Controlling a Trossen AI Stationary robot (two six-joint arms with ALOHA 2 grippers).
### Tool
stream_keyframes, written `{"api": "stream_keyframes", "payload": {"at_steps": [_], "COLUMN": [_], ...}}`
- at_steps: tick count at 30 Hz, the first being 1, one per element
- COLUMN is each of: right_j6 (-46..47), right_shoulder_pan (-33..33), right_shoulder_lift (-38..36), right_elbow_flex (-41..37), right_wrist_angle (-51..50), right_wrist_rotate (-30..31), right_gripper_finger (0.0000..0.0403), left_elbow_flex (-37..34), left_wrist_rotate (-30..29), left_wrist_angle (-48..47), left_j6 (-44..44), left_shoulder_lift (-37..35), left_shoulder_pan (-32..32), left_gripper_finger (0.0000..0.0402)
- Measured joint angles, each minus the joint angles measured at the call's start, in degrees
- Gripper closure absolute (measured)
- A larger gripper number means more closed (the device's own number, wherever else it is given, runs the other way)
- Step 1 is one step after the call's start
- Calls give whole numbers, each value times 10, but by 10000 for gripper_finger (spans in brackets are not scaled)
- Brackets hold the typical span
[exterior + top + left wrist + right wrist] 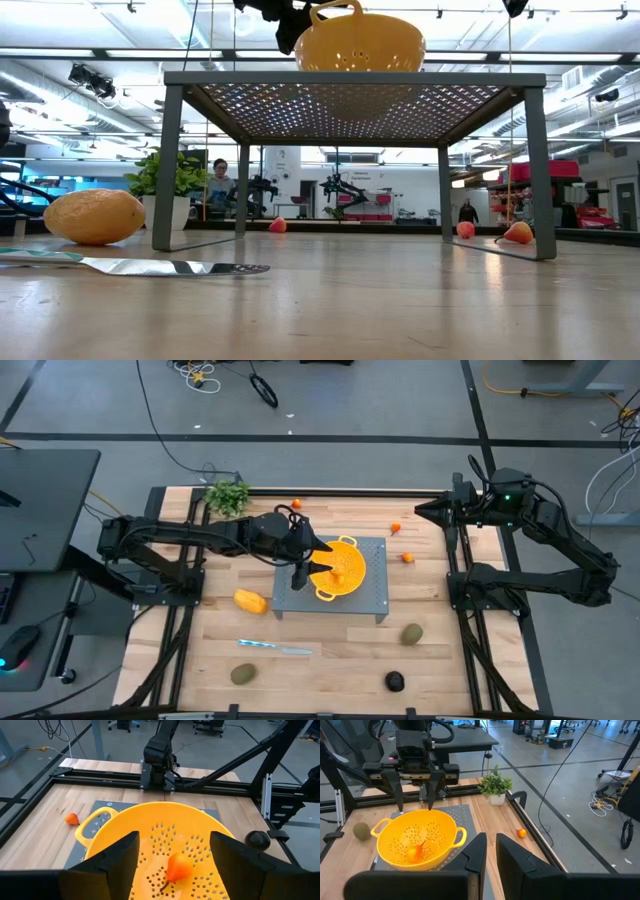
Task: Pick & Place Fruit
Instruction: Put the right bottom pear into the strainer bowl on the shelf
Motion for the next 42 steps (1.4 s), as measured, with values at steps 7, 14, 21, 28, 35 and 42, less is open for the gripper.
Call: {"api": "stream_keyframes", "payload": {"at_steps": [7, 14, 21, 28, 35, 42], "right_j6": [-4, -4, -4, -5, -5, -5], "right_shoulder_pan": [0, 0, 0, 0, 0, 0], "right_shoulder_lift": [0, 0, 0, 0, 0, 0], "right_elbow_flex": [0, 0, 0, 0, 0, 0], "right_wrist_angle": [0, 0, 0, 0, 0, 0], "right_wrist_rotate": [0, 0, 0, 0, 0, 0], "right_gripper_finger": [355, 355, 355, 355, 355, 355], "left_elbow_flex": [0, 0, 0, 0, 0, 0], "left_wrist_rotate": [0, 3, 4, 5, 5, 5], "left_wrist_angle": [0, 1, 1, 1, 1, 1], "left_j6": [0, -8, 2, 5, 6, 6], "left_shoulder_lift": [0, 0, 0, 0, 0, 0], "left_shoulder_pan": [0, 0, 0, 0, 0, 0], "left_gripper_finger": [162, 214, 284, 328, 360, 388]}}
